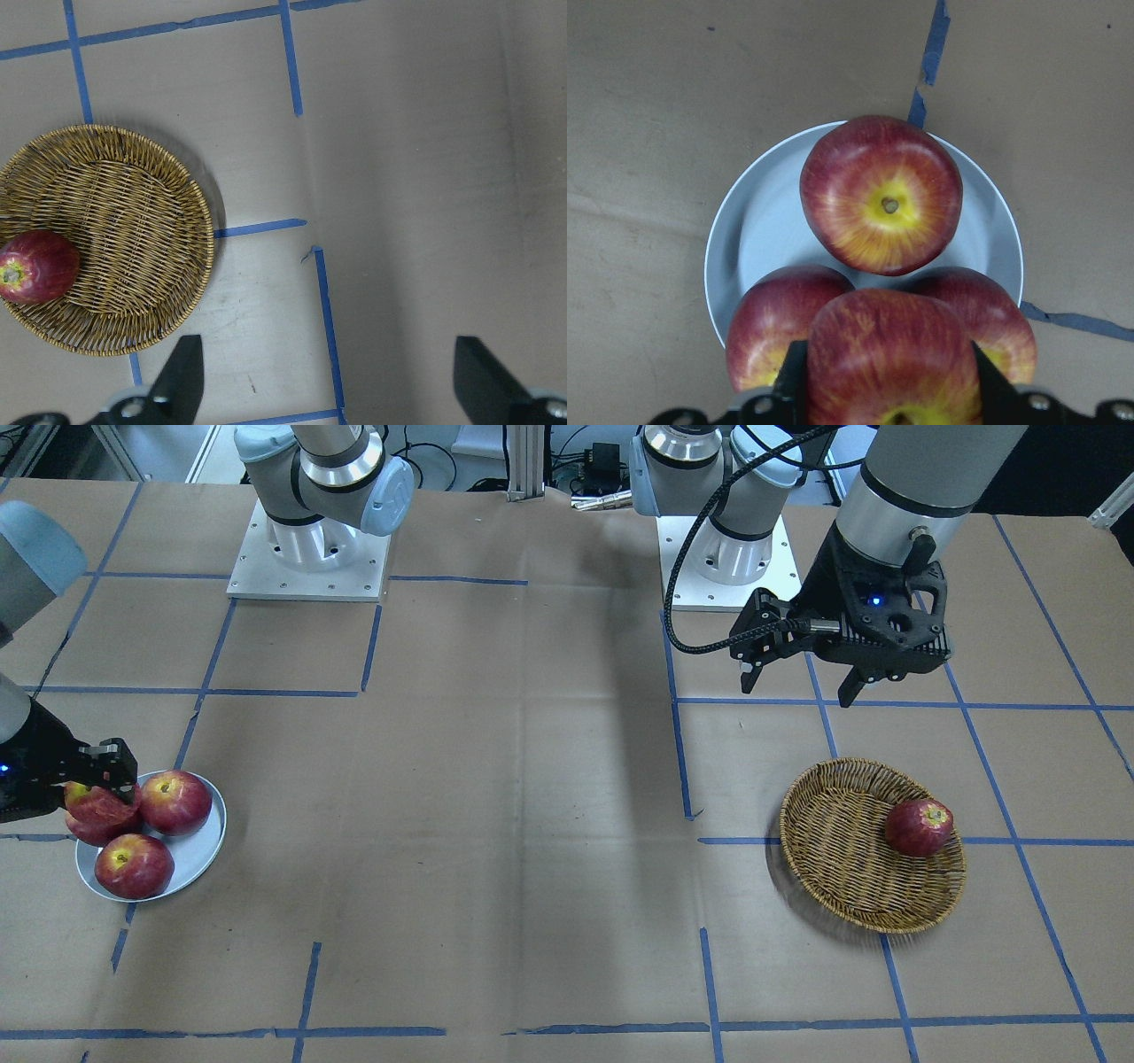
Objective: Transfer apple from basket to plate
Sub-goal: 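Lower the apple onto the plate apples and open the right gripper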
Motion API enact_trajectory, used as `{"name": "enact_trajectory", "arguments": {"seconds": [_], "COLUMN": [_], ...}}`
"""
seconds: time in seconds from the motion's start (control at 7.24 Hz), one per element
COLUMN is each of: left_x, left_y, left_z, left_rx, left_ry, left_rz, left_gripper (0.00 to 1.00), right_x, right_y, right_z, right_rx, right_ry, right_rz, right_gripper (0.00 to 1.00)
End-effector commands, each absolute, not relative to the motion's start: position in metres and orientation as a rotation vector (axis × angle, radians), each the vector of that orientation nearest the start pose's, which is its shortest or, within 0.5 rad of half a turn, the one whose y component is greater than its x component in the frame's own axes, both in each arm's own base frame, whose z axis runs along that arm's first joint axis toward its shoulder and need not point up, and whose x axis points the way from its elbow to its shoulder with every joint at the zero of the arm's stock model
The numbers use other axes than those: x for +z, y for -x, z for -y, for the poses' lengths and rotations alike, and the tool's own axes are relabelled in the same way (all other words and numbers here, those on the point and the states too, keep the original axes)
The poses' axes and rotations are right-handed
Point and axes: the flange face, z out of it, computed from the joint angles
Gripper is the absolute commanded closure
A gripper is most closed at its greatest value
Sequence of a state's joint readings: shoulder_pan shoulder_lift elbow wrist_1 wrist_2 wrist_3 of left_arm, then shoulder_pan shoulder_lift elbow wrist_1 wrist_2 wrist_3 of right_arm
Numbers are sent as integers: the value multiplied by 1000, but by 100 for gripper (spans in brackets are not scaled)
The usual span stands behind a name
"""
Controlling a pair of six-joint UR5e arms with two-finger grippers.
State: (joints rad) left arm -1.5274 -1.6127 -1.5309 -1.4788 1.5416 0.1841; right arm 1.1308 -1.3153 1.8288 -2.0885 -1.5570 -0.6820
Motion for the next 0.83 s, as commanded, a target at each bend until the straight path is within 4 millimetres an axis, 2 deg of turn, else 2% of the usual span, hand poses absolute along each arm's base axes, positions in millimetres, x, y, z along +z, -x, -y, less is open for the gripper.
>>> {"name": "enact_trajectory", "arguments": {"seconds": [0.0,0.28,0.41,0.55,0.69], "left_x": [496,495,496,496,495], "left_y": [113,113,114,114,113], "left_z": [524,524,524,524,525], "left_rx": [-145,-142,-145,-145,-140], "left_ry": [-225,-225,-227,-229,-227], "left_rz": [-3149,-3149,-3149,-3149,-3149], "left_gripper": [1,1,1,1,1], "right_x": [279,275,274,276,289], "right_y": [112,111,111,112,111], "right_z": [555,553,552,552,552], "right_rx": [-11,11,10,13,-16], "right_ry": [376,376,381,375,374], "right_rz": [-3107,-3107,-3109,-3115,-3129], "right_gripper": [37,27,3,0,0]}}
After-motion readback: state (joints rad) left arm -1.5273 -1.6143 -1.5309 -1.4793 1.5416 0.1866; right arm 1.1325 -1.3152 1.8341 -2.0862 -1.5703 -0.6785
